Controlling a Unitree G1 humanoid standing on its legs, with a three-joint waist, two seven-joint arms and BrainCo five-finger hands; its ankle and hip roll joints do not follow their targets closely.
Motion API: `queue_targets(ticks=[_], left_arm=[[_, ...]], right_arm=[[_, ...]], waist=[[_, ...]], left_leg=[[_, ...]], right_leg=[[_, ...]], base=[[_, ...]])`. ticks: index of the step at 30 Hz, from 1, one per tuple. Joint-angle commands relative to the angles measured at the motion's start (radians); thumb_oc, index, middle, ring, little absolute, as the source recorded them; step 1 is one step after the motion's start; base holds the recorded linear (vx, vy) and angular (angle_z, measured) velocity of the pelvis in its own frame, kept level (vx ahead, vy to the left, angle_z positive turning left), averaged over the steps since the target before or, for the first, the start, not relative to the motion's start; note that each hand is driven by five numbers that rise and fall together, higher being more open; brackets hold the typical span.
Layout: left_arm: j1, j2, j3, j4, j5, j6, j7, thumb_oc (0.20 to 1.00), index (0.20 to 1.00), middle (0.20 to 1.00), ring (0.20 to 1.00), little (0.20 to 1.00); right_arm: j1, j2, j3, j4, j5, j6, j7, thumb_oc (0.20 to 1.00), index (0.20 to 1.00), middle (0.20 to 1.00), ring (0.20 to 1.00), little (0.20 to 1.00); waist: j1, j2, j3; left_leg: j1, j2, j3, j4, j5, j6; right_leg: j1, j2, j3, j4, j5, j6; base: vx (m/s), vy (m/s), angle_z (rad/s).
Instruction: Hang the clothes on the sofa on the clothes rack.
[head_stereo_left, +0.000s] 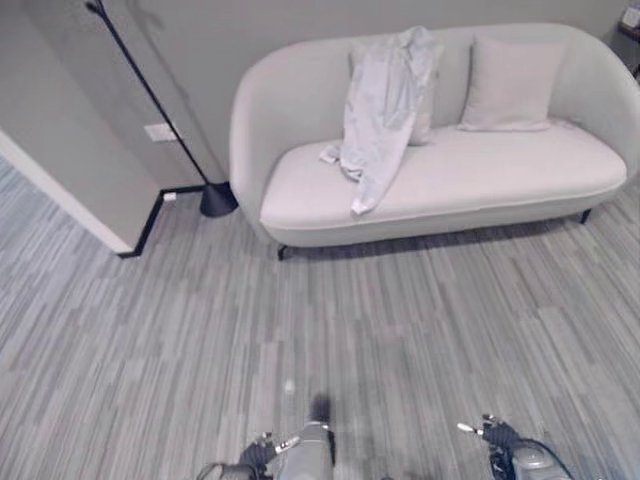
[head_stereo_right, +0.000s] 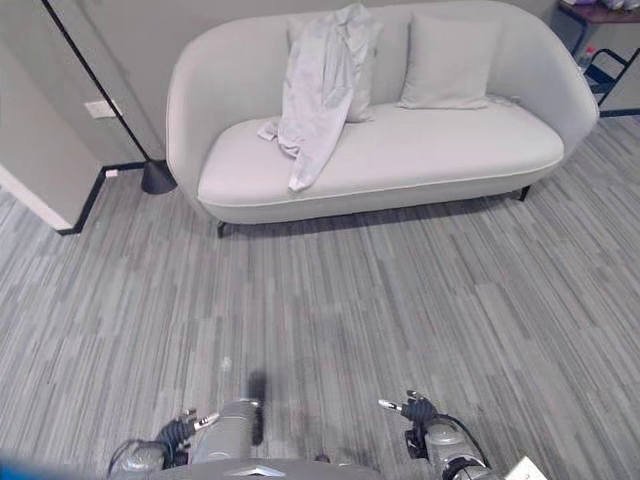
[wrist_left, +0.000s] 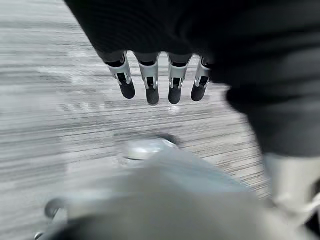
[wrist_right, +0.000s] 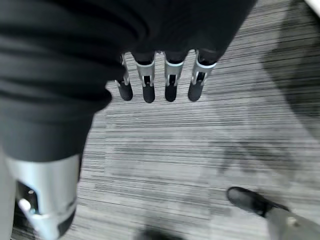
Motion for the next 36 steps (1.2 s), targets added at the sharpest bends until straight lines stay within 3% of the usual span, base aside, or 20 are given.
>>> queue_targets(ticks=[1, 3, 5, 6, 7, 9, 10, 11, 12, 13, 16, 19, 21, 23, 24, 26, 31, 32, 33, 36], left_arm=[[-0.007, -0.009, -0.024, 0.026, 0.043, -0.001, 0.010, 1.000, 1.000, 1.000, 1.000, 1.000], [0.006, -0.005, -0.006, 0.027, 0.044, -0.007, 0.012, 1.000, 1.000, 1.000, 1.000, 1.000], [0.002, 0.001, 0.001, 0.024, 0.043, -0.007, 0.013, 1.000, 1.000, 1.000, 1.000, 1.000], [0.002, 0.012, 0.008, 0.023, 0.039, -0.010, 0.018, 1.000, 1.000, 1.000, 1.000, 1.000], [0.002, 0.013, 0.008, 0.023, 0.039, -0.010, 0.018, 1.000, 1.000, 1.000, 1.000, 1.000], [-0.010, 0.030, 0.000, -0.017, 0.037, -0.009, 0.016, 1.000, 1.000, 1.000, 1.000, 1.000], [-0.018, 0.034, -0.005, -0.032, 0.037, -0.010, 0.016, 1.000, 1.000, 1.000, 1.000, 1.000], [-0.018, 0.034, -0.005, -0.032, 0.037, -0.010, 0.016, 1.000, 1.000, 1.000, 1.000, 1.000], [-0.032, 0.041, -0.018, -0.054, 0.033, -0.010, 0.019, 1.000, 1.000, 1.000, 1.000, 1.000], [-0.041, 0.047, -0.025, -0.055, 0.037, -0.008, 0.020, 1.000, 1.000, 1.000, 1.000, 1.000], [-0.050, 0.049, -0.038, -0.057, 0.047, -0.007, 0.019, 1.000, 1.000, 1.000, 1.000, 1.000], [-0.057, 0.051, -0.046, -0.056, 0.054, -0.008, 0.016, 1.000, 1.000, 1.000, 1.000, 1.000], [-0.062, 0.046, -0.051, -0.045, 0.058, -0.010, 0.017, 1.000, 1.000, 1.000, 1.000, 1.000], [-0.062, 0.045, -0.054, -0.041, 0.060, -0.013, 0.020, 1.000, 1.000, 1.000, 1.000, 1.000], [-0.064, 0.040, -0.053, -0.030, 0.075, -0.017, 0.021, 1.000, 1.000, 1.000, 1.000, 1.000], [-0.062, 0.030, -0.051, -0.015, 0.093, -0.019, 0.017, 1.000, 1.000, 1.000, 1.000, 1.000], [-0.053, 0.012, -0.057, 0.010, 0.127, -0.016, 0.012, 1.000, 1.000, 1.000, 1.000, 1.000], [-0.044, 0.008, -0.056, 0.008, 0.121, -0.017, 0.013, 1.000, 1.000, 1.000, 1.000, 1.000], [-0.038, -0.004, -0.057, -0.008, 0.096, -0.017, 0.014, 1.000, 1.000, 1.000, 1.000, 1.000], [-0.037, -0.006, -0.057, -0.027, 0.068, -0.017, 0.018, 1.000, 1.000, 1.000, 1.000, 1.000]], right_arm=[[0.055, -0.002, -0.021, -0.026, -0.048, -0.021, 0.008, 1.000, 1.000, 1.000, 1.000, 1.000], [0.073, 0.012, -0.021, -0.020, -0.063, -0.017, 0.013, 1.000, 1.000, 1.000, 1.000, 1.000], [0.076, 0.018, -0.025, -0.018, -0.066, -0.013, 0.014, 1.000, 1.000, 1.000, 1.000, 1.000], [0.087, 0.030, -0.022, -0.022, -0.071, -0.013, 0.024, 1.000, 1.000, 1.000, 1.000, 1.000], [0.087, 0.031, -0.022, -0.022, -0.071, -0.013, 0.024, 1.000, 1.000, 1.000, 1.000, 1.000], [0.084, 0.030, -0.012, -0.024, -0.085, -0.009, 0.034, 1.000, 1.000, 1.000, 1.000, 1.000], [0.074, 0.024, -0.019, -0.024, -0.082, -0.008, 0.032, 1.000, 1.000, 1.000, 1.000, 1.000], [0.074, 0.024, -0.019, -0.024, -0.082, -0.008, 0.032, 1.000, 1.000, 1.000, 1.000, 1.000], [0.062, 0.019, -0.031, -0.027, -0.070, -0.007, 0.027, 1.000, 1.000, 1.000, 1.000, 1.000], [0.061, 0.022, -0.034, -0.036, -0.065, -0.007, 0.024, 1.000, 1.000, 1.000, 1.000, 1.000], [0.068, 0.029, -0.040, -0.042, -0.055, -0.010, 0.018, 1.000, 1.000, 1.000, 1.000, 1.000], [0.078, 0.027, -0.046, -0.048, -0.052, -0.011, 0.017, 1.000, 1.000, 1.000, 1.000, 1.000], [0.076, 0.026, -0.050, -0.045, -0.047, -0.009, 0.014, 1.000, 1.000, 1.000, 1.000, 1.000], [0.076, 0.025, -0.051, -0.046, -0.044, -0.009, 0.014, 1.000, 1.000, 1.000, 1.000, 1.000], [0.076, 0.023, -0.053, -0.047, -0.041, -0.008, 0.014, 1.000, 1.000, 1.000, 1.000, 1.000], [0.079, 0.024, -0.056, -0.046, -0.046, -0.006, 0.016, 1.000, 1.000, 1.000, 1.000, 1.000], [0.092, 0.015, -0.061, -0.032, -0.057, -0.005, 0.019, 1.000, 1.000, 1.000, 1.000, 1.000], [0.094, 0.011, -0.060, -0.034, -0.055, -0.005, 0.020, 1.000, 1.000, 1.000, 1.000, 1.000], [0.092, -0.005, -0.061, -0.041, -0.038, -0.015, 0.018, 1.000, 1.000, 1.000, 1.000, 1.000], [0.094, -0.017, -0.060, -0.041, -0.027, -0.021, 0.015, 1.000, 1.000, 1.000, 1.000, 1.000]], waist=[[0.050, 0.020, 0.006], [0.061, 0.016, -0.019], [0.064, 0.002, -0.032], [0.066, -0.024, -0.060], [0.066, -0.025, -0.060], [0.077, -0.051, -0.068], [0.074, -0.048, -0.063], [0.074, -0.048, -0.063], [0.051, -0.030, -0.042], [0.039, -0.019, -0.034], [0.015, 0.020, -0.027], [-0.016, 0.038, -0.022], [-0.037, 0.031, -0.015], [-0.051, 0.029, -0.005], [-0.080, 0.018, 0.000], [-0.100, 0.023, 0.010], [-0.119, 0.015, -0.018], [-0.120, 0.018, -0.024], [-0.117, 0.038, -0.044], [-0.115, 0.054, -0.056]], left_leg=[[0.068, 0.041, 0.015, -0.041, 0.121, -0.032], [0.098, 0.042, 0.016, -0.040, 0.173, -0.027], [0.111, 0.036, 0.028, -0.036, 0.169, -0.019], [0.136, 0.018, 0.036, -0.037, 0.149, -0.004], [0.137, 0.017, 0.036, -0.037, 0.148, -0.004], [0.183, -0.025, 0.049, -0.024, 0.090, 0.047], [0.203, -0.039, 0.048, -0.017, 0.071, 0.065], [0.203, -0.039, 0.048, -0.017, 0.071, 0.065], [0.258, -0.059, 0.035, -0.013, 0.036, 0.098], [0.288, -0.064, 0.029, -0.016, 0.017, 0.111], [0.361, -0.057, 0.022, -0.020, -0.029, 0.130], [0.426, -0.050, 0.012, -0.024, -0.078, 0.125], [0.466, -0.054, -0.002, -0.027, -0.106, 0.118], [0.506, -0.055, -0.015, -0.034, -0.127, 0.114], [0.562, -0.065, -0.042, -0.041, -0.163, 0.109], [0.619, -0.052, -0.058, -0.041, -0.198, 0.098], [0.669, -0.025, -0.101, -0.041, -0.250, 0.076], [0.673, -0.007, -0.109, -0.041, -0.251, 0.072], [0.673, 0.056, -0.117, -0.016, -0.212, 0.031], [0.633, 0.098, -0.134, 0.097, -0.112, -0.020]], right_leg=[[0.003, -0.051, 0.144, 0.016, 0.056, 0.041], [0.031, -0.070, 0.159, 0.016, 0.038, 0.054], [0.036, -0.097, 0.161, 0.016, 0.041, 0.069], [0.028, -0.144, 0.168, 0.028, 0.082, 0.100], [0.029, -0.145, 0.168, 0.027, 0.081, 0.101], [-0.051, -0.213, 0.164, 0.219, 0.205, 0.157], [-0.099, -0.226, 0.167, 0.309, 0.279, 0.167], [-0.099, -0.226, 0.167, 0.309, 0.279, 0.167], [-0.186, -0.235, 0.181, 0.492, 0.407, 0.161], [-0.218, -0.241, 0.175, 0.558, 0.448, 0.152], [-0.306, -0.288, 0.108, 0.631, 0.423, 0.127], [-0.360, -0.288, 0.023, 0.506, 0.282, 0.104], [-0.387, -0.263, 0.011, 0.361, 0.258, 0.114], [-0.391, -0.242, 0.009, 0.269, 0.274, 0.123], [-0.436, -0.215, 0.038, 0.121, 0.323, 0.144], [-0.474, -0.179, 0.041, 0.020, 0.371, 0.167], [-0.498, -0.170, 0.006, 0.016, 0.394, 0.163], [-0.486, -0.163, 0.006, 0.016, 0.403, 0.155], [-0.445, -0.128, 0.009, 0.016, 0.395, 0.128], [-0.403, -0.096, -0.004, 0.016, 0.348, 0.094]], base=[[0.48, 0.201, -0.55], [0.51, 0.257, -0.57], [0.38, 0.198, -0.55], [0.28, 0.145, -0.30], [0.47, 0.265, -0.08], [0.34, 0.239, -0.16], [0.18, 0.159, -0.14], [0.21, 0.260, 0.11], [0.23, 0.263, 0.29], [0.32, 0.335, 0.45], [0.28, 0.186, 0.23], [0.34, 0.031, 0.16], [0.31, -0.076, 0.19], [0.34, -0.071, 0.11], [0.43, -0.070, 0.18], [0.47, -0.086, 0.19], [0.34, -0.160, 0.52], [0.60, -0.435, 0.82], [0.57, -0.428, 0.68], [0.41, -0.313, 0.27]])
